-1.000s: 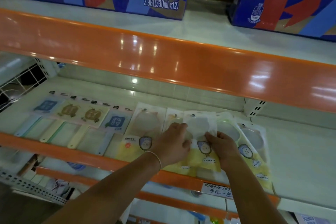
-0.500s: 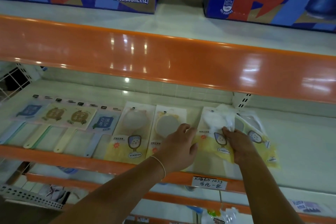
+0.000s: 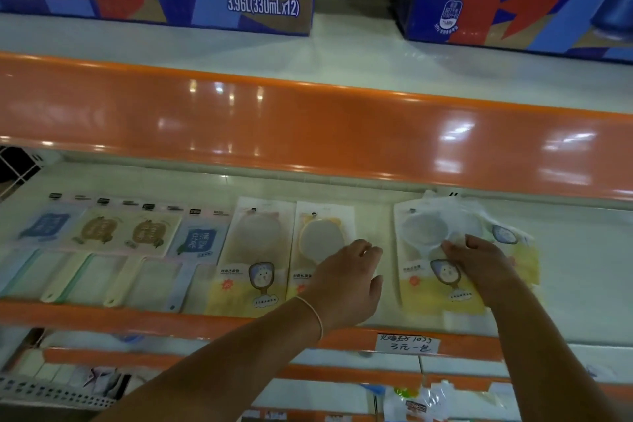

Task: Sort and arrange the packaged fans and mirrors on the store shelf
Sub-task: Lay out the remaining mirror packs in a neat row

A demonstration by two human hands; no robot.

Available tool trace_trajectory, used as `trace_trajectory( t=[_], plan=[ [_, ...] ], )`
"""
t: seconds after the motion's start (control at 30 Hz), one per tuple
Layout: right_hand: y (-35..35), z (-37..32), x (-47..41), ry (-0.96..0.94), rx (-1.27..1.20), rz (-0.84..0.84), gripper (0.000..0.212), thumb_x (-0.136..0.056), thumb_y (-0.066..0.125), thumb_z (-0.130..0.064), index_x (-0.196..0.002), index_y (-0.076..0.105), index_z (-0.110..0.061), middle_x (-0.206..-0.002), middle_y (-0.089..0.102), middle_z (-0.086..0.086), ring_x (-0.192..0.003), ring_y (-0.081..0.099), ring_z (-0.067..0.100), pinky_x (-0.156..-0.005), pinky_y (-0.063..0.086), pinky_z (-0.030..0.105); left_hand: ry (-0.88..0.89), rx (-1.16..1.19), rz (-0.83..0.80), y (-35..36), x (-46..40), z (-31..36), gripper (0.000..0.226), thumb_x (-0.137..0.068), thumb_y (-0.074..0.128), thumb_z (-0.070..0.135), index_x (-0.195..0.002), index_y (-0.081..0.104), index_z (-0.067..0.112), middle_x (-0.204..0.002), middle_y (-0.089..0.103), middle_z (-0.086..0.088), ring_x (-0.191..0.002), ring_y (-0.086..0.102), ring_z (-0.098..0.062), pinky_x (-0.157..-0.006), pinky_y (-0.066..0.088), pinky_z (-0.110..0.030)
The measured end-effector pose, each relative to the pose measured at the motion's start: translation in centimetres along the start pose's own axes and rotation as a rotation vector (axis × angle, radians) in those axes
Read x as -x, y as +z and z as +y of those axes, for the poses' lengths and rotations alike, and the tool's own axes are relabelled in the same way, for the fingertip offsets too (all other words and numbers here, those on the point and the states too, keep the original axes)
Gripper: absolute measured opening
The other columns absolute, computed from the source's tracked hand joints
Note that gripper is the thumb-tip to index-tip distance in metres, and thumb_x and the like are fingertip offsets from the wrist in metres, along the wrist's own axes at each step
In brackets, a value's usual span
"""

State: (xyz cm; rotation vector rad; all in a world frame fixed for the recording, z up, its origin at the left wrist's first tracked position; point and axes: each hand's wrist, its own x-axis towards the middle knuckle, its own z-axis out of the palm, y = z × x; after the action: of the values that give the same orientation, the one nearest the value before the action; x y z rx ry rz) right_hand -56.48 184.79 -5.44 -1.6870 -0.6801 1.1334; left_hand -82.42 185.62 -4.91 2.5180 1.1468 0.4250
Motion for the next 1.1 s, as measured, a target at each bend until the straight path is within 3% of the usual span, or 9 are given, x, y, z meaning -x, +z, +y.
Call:
trace_trajectory(
  t=[0.1,0.33,0.43,0.57,0.67,0.73,0.8,0.87,1.1],
  plan=[
    [1.6,0.6,0.3,0.009,0.052,-0.043,0.014,-0.085,0.068,-0.005,-0.099,0.07,-0.003,-0.092,0.073,0.02,-0.078,0.07,0.032,-0.079,0.056,0.044,0.029,-0.034,-0.009,0.7,-0.8,0.4,0.044,-0.096,0.043,0.03,-0.135,0.044,0.009,-0.133,0.048,-0.009,-0.119,0.044,-0.026,-0.099,0.043,-0.043],
    [3.9,1.5,0.5,-0.05,0.165,-0.067,0.006,-0.086,0.069,-0.008,-0.091,0.071,-0.009,-0.089,0.073,0.016,-0.075,0.07,0.027,-0.072,0.059,0.04,0.008,-0.08,-0.002,3.5,-1.2,2.4,0.044,-0.095,0.039,0.033,-0.128,0.051,0.007,-0.133,0.049,-0.013,-0.123,0.044,-0.03,-0.103,0.039,-0.041],
    [4.2,1.9,0.1,-0.213,0.486,0.0,0.024,-0.082,0.068,-0.029,-0.103,0.069,-0.017,-0.089,0.072,0.001,-0.082,0.069,0.021,-0.076,0.058,0.042,-0.037,-0.132,-0.014,5.3,-1.1,3.8,0.052,-0.096,0.037,0.035,-0.137,0.045,0.003,-0.142,0.043,-0.019,-0.13,0.041,-0.036,-0.111,0.033,-0.045],
    [3.9,2.4,-0.3,-0.405,0.857,0.056,0.05,-0.084,0.057,-0.041,-0.128,0.053,-0.017,-0.11,0.064,0.006,-0.102,0.061,0.028,-0.082,0.052,0.037,-0.105,-0.219,-0.043,7.1,-0.8,5.1,0.065,-0.091,0.024,0.038,-0.143,0.04,0.003,-0.146,0.04,-0.022,-0.135,0.037,-0.041,-0.115,0.027,-0.049],
    [3.6,3.4,-1.1,-0.558,1.258,-0.064,0.044,-0.084,0.031,-0.045,-0.105,0.063,-0.023,-0.107,0.063,0.0,-0.105,0.055,0.03,-0.082,0.043,0.035,-0.172,-0.192,-0.032,7.0,-0.8,5.9,0.055,-0.096,0.038,0.031,-0.145,0.037,0.005,-0.151,0.033,-0.02,-0.141,0.028,-0.038,-0.118,0.02,-0.045],
    [3.6,4.5,-1.8,-0.527,1.385,-0.12,0.049,-0.082,0.023,-0.055,-0.1,0.062,-0.032,-0.118,0.06,-0.003,-0.12,0.045,0.029,-0.091,0.036,0.04,-0.206,-0.185,-0.043,6.5,-0.9,6.5,0.053,-0.097,0.042,0.027,-0.145,0.038,0.006,-0.152,0.031,-0.019,-0.142,0.023,-0.036,-0.119,0.017,-0.043],
    [3.4,4.7,-1.3,-0.562,1.385,-0.145,0.045,-0.089,0.027,-0.059,-0.118,0.056,-0.04,-0.146,0.041,-0.002,-0.134,0.03,0.029,-0.1,0.031,0.044,-0.23,-0.234,-0.07,6.2,-1.1,7.1,0.05,-0.095,0.046,0.025,-0.141,0.043,0.004,-0.149,0.034,-0.019,-0.141,0.025,-0.035,-0.118,0.017,-0.041],
    [3.1,4.8,-0.2,-0.59,1.279,-0.192,0.042,-0.096,0.035,-0.052,-0.134,0.046,-0.039,-0.156,0.024,-0.001,-0.141,0.019,0.028,-0.107,0.026,0.046,-0.239,-0.305,-0.085,6.0,-1.5,7.5,0.045,-0.09,0.051,0.023,-0.131,0.054,0.005,-0.138,0.044,-0.018,-0.132,0.035,-0.035,-0.115,0.024,-0.041],
    [2.8,5.0,0.9,-0.63,1.204,-0.273,0.058,-0.089,0.023,-0.056,-0.14,0.043,-0.037,-0.158,0.023,0.0,-0.145,0.014,0.024,-0.111,0.019,0.043,-0.271,-0.407,-0.048,5.8,-1.6,8.3,0.038,-0.089,0.05,0.024,-0.121,0.063,0.007,-0.118,0.056,-0.013,-0.115,0.047,-0.031,-0.107,0.03,-0.038]
  ],
)
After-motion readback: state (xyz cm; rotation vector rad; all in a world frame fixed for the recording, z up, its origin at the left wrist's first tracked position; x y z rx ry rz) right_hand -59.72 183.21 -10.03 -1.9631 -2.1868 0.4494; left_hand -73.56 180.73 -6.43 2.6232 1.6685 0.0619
